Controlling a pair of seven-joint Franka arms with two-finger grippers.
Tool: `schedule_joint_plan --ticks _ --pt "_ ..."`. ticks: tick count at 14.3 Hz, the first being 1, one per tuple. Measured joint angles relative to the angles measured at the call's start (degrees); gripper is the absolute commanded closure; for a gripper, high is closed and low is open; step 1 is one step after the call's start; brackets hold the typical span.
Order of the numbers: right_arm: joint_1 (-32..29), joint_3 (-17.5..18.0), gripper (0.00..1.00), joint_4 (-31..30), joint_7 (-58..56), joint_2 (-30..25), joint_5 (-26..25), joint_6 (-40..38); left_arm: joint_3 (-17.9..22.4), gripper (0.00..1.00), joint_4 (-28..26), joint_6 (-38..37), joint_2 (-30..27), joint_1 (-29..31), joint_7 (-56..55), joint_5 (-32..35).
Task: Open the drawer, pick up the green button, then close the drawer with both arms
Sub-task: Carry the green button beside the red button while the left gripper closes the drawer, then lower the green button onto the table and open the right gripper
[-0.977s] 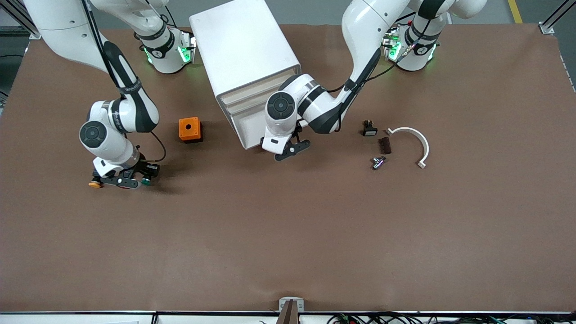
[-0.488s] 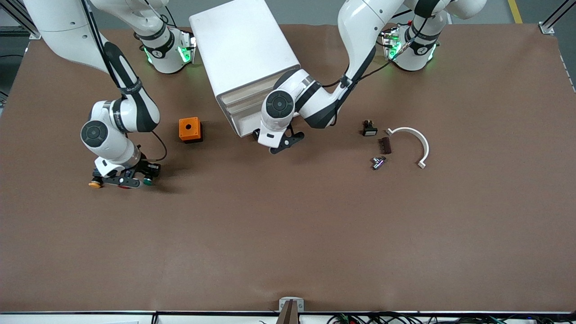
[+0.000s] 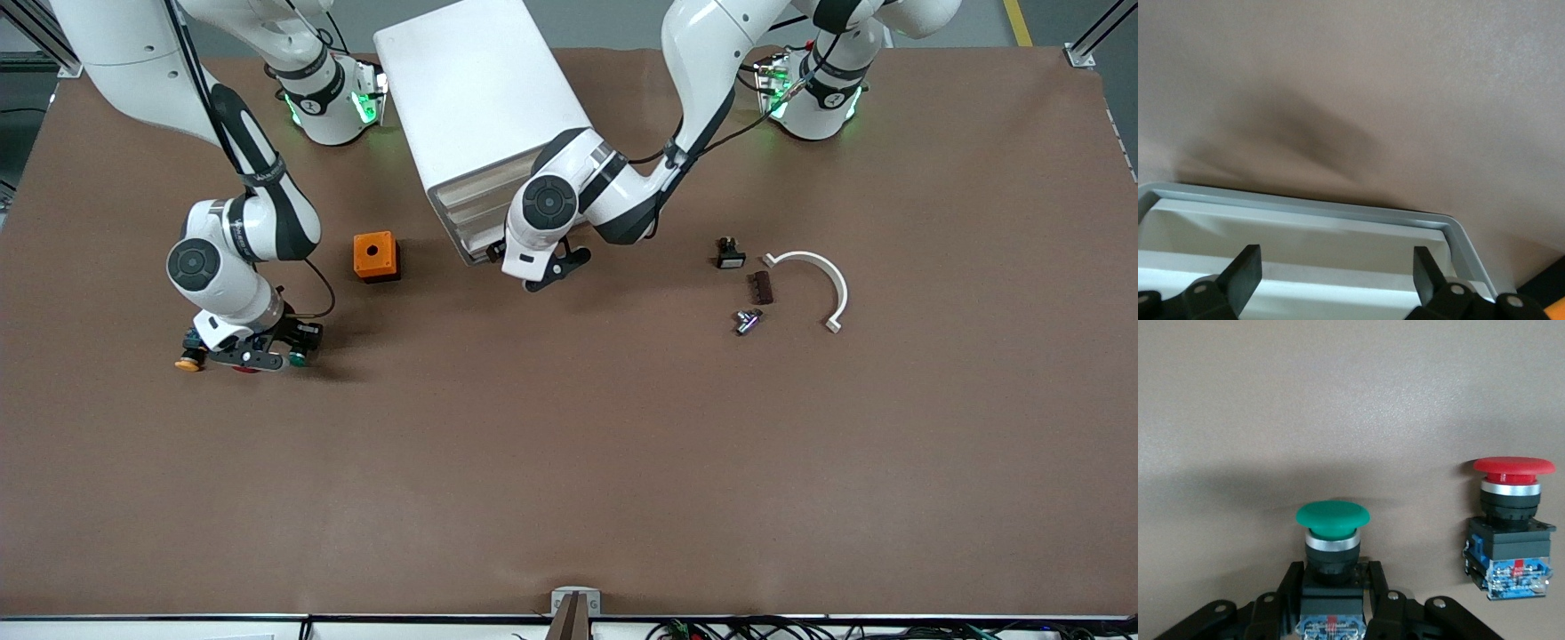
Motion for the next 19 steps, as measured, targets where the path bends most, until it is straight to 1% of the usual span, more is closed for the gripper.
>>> schedule_joint_plan --ticks 4,7,10,13,14,15,19 --pt "0.0 0.0 1.0 0.3 0.0 0.1 0.0 0.3 0.0 0.0 0.0 0.0 0.0 0.0 0.0 -3.3" --pt "0.0 0.0 1.0 0.6 0.1 0.4 0.0 0.4 0.0 0.0 0.0 0.0 0.0 0.0 0.0 -4.2" --pt "0.0 0.0 1.0 1.1 0.1 0.8 0.0 0.4 0.3 0.0 0.3 -0.9 0.0 0.3 0.0 -4.1" --pt "0.0 0.0 1.0 1.3 0.2 1.2 0.1 0.5 0.9 0.0 1.5 -3.7 -0.2 1.0 0.0 -1.2" --pt "0.0 0.0 0.41 1.4 0.2 1.2 0.1 0.5 1.0 0.0 1.7 -4.0 -0.2 1.3 0.0 0.0" --pt "0.0 0.0 0.0 1.4 0.2 1.2 0.1 0.5 1.0 0.0 1.7 -4.3 -0.2 1.4 0.0 1.4" --pt "0.0 -0.1 0.0 1.8 0.2 1.2 0.1 0.4 1.0 0.0 1.4 -4.5 0.3 1.0 0.0 2.9"
